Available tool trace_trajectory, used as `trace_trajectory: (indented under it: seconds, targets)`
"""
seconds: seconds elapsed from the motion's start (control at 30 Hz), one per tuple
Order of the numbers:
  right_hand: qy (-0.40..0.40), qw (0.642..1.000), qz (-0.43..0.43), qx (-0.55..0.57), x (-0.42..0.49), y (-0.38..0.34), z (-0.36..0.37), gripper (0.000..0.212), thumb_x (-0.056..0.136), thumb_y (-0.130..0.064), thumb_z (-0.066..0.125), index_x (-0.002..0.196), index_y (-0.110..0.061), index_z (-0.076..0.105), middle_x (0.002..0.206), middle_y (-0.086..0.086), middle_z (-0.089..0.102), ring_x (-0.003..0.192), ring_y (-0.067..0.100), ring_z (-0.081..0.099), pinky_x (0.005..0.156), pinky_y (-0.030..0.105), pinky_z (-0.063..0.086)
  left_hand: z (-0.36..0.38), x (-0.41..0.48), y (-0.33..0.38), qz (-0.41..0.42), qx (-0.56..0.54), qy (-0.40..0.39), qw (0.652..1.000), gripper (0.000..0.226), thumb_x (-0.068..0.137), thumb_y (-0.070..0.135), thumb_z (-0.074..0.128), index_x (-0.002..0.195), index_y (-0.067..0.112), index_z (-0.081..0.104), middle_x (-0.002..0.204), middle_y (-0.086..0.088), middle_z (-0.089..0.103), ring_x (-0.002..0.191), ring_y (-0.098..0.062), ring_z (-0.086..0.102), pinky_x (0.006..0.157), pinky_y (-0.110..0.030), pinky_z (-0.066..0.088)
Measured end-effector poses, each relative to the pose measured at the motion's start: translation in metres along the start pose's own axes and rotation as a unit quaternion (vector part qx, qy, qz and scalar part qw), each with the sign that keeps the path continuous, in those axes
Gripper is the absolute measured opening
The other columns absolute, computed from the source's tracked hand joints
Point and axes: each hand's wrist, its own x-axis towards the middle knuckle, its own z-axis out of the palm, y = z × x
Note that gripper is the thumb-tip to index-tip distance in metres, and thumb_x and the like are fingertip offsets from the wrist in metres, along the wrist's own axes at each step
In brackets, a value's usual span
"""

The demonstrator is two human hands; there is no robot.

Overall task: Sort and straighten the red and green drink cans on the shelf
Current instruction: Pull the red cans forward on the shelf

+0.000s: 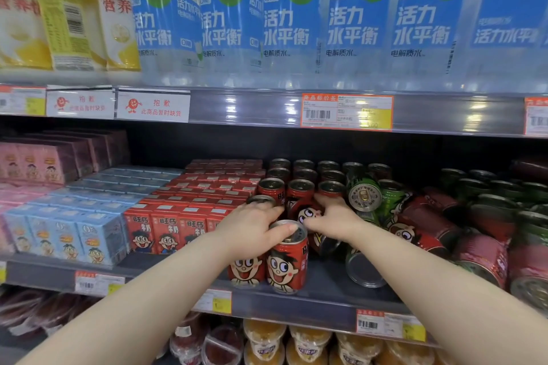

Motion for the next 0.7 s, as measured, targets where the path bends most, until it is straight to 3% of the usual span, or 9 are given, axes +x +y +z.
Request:
trace_trajectory:
  seconds: [0.13, 0.33, 0.43, 0.53, 0.7]
  targets:
    - [0.026, 0.991, -0.001, 0.129, 0.001, -0.003, -0.002, 0.068, 0.073, -0.022, 0.07, 0.136, -0.025, 0.044, 0.124, 0.0, 0.054, 0.114, 0.017, 0.051, 0.092, 0.027, 0.043, 0.002, 0.001, -0.001, 0.001, -0.007, 0.005, 1.0, 0.063, 0.092, 0.058, 0.03, 0.144, 0.023, 0.029, 0.153, -0.003, 0.028, 0.141, -0.02, 0.024, 0.115, -0.035, 0.02]
    - [0.044, 0.98, 0.0, 0.193, 0.007, -0.008, 0.001, 0.077, 0.072, -0.018, 0.072, 0.14, -0.024, 0.035, 0.129, 0.005, 0.055, 0.114, 0.019, 0.054, 0.093, 0.028, 0.045, 0.004, 0.003, -0.006, 0.001, -0.064, 0.023, 0.998, 0.065, 0.089, 0.057, 0.038, 0.143, 0.021, 0.032, 0.151, -0.003, 0.033, 0.139, -0.018, 0.029, 0.114, -0.034, 0.025]
    - [0.025, 0.983, 0.003, 0.181, 0.01, -0.009, 0.001, 0.089, 0.07, -0.016, 0.073, 0.146, -0.025, 0.027, 0.136, 0.004, 0.049, 0.12, 0.02, 0.051, 0.099, 0.032, 0.045, -0.002, 0.004, -0.009, -0.022, -0.086, 0.048, 0.995, 0.063, 0.089, 0.055, 0.041, 0.142, 0.02, 0.035, 0.145, -0.005, 0.04, 0.134, -0.02, 0.036, 0.112, -0.033, 0.028]
    - [0.047, 0.988, -0.004, 0.146, 0.012, -0.01, 0.004, 0.082, 0.063, -0.018, 0.078, 0.133, -0.028, 0.036, 0.129, 0.005, 0.05, 0.114, 0.02, 0.053, 0.096, 0.035, 0.048, -0.006, 0.006, -0.012, -0.051, 0.013, 0.029, 0.998, 0.074, 0.084, 0.068, 0.033, 0.142, 0.023, 0.034, 0.146, -0.007, 0.039, 0.136, -0.023, 0.033, 0.115, -0.042, 0.018]
    - [0.032, 0.997, -0.019, 0.061, 0.012, -0.007, 0.013, 0.063, 0.067, -0.023, 0.079, 0.114, -0.03, 0.037, 0.125, 0.001, 0.048, 0.105, 0.017, 0.051, 0.085, 0.028, 0.044, -0.002, 0.006, -0.017, -0.058, -0.014, -0.027, 0.998, 0.086, 0.079, 0.076, 0.029, 0.146, 0.023, 0.024, 0.155, -0.004, 0.024, 0.143, -0.023, 0.019, 0.116, -0.04, 0.019]
